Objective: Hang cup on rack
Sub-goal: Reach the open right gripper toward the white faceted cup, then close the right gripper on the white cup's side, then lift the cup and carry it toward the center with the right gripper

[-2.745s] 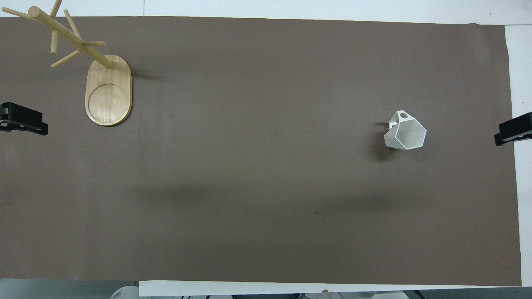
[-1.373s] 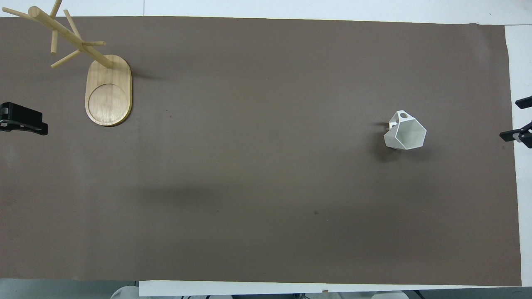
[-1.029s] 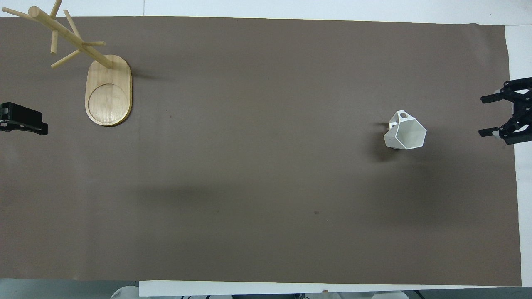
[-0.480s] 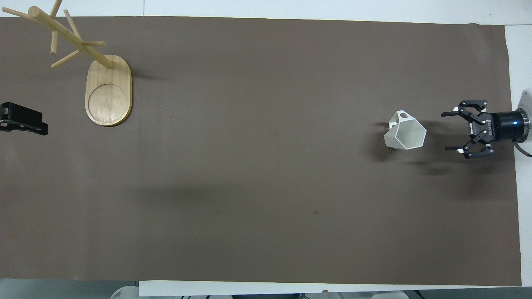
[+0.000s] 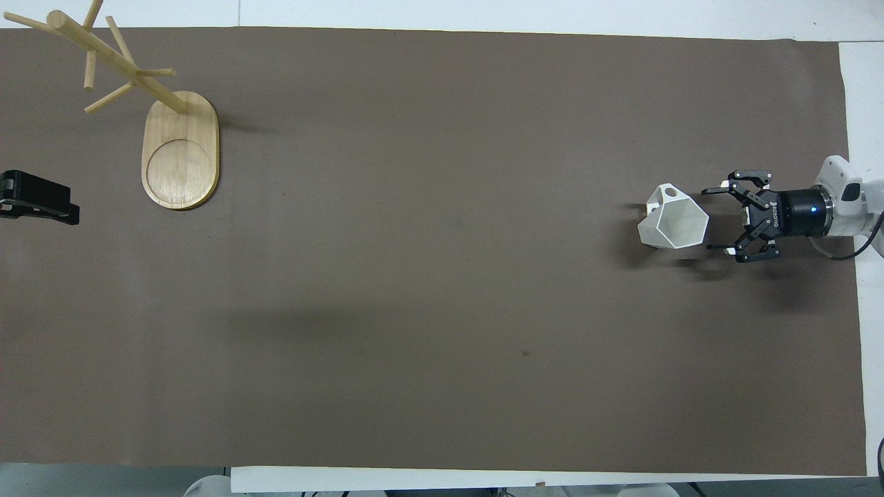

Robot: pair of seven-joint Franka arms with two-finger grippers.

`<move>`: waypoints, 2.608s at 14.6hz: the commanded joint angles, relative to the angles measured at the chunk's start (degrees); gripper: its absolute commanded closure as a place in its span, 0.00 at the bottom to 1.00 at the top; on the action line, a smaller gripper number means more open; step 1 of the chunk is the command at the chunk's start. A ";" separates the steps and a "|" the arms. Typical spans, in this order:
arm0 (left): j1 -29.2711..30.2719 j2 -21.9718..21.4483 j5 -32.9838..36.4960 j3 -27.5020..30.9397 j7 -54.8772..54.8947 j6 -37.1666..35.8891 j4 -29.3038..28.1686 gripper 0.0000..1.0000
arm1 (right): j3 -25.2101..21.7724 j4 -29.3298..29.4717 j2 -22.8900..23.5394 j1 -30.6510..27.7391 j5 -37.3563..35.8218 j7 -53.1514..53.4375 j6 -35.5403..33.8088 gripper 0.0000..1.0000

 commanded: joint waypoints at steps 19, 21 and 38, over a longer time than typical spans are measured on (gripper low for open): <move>0.57 -0.38 0.32 -0.30 -0.16 -0.60 -0.33 0.00 | 0.02 -8.23 -0.62 5.31 2.61 -7.64 4.38 0.00; 0.57 -0.38 0.32 -0.30 -0.16 -0.59 -0.33 0.00 | 0.02 -8.58 -0.71 5.92 2.61 -7.82 4.30 0.00; 0.57 -0.38 0.32 -0.30 -0.16 -0.59 -0.33 0.00 | 3.88 -8.15 -9.77 20.93 18.39 13.96 18.95 0.80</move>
